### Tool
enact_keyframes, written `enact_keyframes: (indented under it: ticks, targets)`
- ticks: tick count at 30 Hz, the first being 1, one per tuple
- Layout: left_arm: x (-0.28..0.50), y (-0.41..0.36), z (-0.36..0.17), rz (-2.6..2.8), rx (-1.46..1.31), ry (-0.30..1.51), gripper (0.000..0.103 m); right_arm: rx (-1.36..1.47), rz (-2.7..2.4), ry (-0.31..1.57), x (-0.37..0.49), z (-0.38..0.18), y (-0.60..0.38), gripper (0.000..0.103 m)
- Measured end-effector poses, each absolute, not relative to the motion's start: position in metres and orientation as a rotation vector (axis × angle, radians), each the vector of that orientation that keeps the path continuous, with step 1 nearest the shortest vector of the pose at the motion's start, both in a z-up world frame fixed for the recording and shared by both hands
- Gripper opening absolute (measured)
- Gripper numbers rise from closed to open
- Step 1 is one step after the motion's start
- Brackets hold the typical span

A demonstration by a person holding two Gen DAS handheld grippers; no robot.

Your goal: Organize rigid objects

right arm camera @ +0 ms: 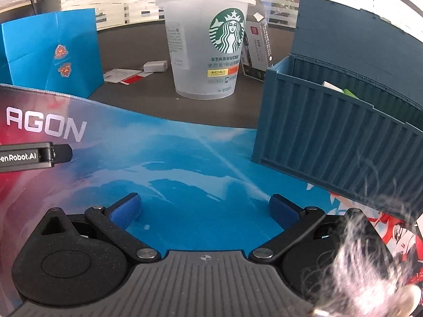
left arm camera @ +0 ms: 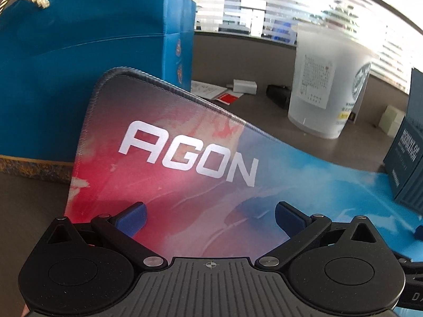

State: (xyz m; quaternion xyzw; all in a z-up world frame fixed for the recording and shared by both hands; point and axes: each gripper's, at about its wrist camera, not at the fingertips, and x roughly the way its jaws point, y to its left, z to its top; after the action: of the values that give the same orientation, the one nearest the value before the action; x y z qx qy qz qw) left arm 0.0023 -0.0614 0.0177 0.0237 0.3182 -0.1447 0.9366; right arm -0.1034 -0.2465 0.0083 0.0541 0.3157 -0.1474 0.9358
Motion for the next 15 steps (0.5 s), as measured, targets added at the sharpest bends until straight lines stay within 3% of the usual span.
enact_keyframes:
  ticks: [15]
  targets:
    - [0.0024,-0.0738,0.0169,-0.278,0.121,0.663,0.103,0.11,-0.302,0.646,-0.1024,0.008,-0.2446,0.103]
